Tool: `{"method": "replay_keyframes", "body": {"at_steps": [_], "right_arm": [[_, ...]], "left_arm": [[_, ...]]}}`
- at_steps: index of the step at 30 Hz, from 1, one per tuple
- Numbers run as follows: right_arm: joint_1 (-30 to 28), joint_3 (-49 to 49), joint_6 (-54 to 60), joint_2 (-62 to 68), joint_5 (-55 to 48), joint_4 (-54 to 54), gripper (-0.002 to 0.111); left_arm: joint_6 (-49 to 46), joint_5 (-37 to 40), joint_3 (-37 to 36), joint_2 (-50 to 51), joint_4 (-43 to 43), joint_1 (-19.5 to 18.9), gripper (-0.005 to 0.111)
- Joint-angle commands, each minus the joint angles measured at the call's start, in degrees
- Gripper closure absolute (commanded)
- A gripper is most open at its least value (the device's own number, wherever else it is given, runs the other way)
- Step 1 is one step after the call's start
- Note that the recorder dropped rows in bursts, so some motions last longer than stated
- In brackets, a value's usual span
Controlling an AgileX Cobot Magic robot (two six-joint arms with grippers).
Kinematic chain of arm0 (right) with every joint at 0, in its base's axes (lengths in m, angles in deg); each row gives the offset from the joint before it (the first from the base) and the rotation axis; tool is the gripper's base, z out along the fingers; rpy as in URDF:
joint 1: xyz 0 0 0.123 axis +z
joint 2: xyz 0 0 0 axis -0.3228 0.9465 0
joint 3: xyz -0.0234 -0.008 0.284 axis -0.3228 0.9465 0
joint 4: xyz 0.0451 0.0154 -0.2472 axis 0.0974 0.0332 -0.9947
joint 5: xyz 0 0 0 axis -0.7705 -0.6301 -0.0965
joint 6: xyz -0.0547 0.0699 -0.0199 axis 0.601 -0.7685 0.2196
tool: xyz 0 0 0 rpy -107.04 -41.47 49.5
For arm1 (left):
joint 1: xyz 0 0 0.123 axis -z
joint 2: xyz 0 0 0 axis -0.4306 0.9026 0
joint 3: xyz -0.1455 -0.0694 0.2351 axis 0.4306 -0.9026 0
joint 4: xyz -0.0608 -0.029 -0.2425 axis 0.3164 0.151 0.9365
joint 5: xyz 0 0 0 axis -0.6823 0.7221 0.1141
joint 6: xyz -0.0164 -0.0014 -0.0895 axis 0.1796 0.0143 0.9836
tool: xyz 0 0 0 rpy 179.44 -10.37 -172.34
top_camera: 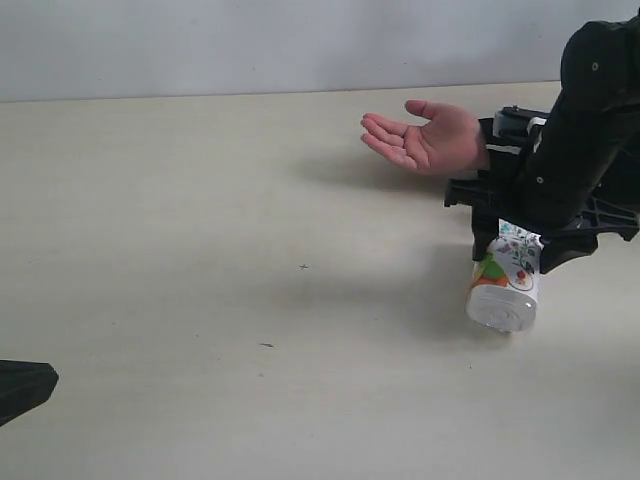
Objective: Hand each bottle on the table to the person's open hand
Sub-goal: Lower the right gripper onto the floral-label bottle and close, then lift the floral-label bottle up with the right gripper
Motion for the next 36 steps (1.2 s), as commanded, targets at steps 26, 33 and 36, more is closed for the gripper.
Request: {"method": "replay_keyframes", "body": {"at_steps": [26, 33, 36], "right_arm": [[0.2, -18.9, 20.4, -12.3, -20.9, 4.4, 0.108], [0.2, -24.9, 23.8, -11.0, -10.5, 4.0, 0.108], [0.2, -26.9, 25.9, -8.2, -7.4, 4.7, 0.108]], "left_arm": [[0.1, -0.2, -0.3, -0.5, 0.0, -0.2, 0.107], [0.1, -0.2, -0.3, -0.5, 0.0, -0.2, 0.107], [0.1, -0.2, -0.3, -0.5, 0.0, -0.2, 0.107]]}}
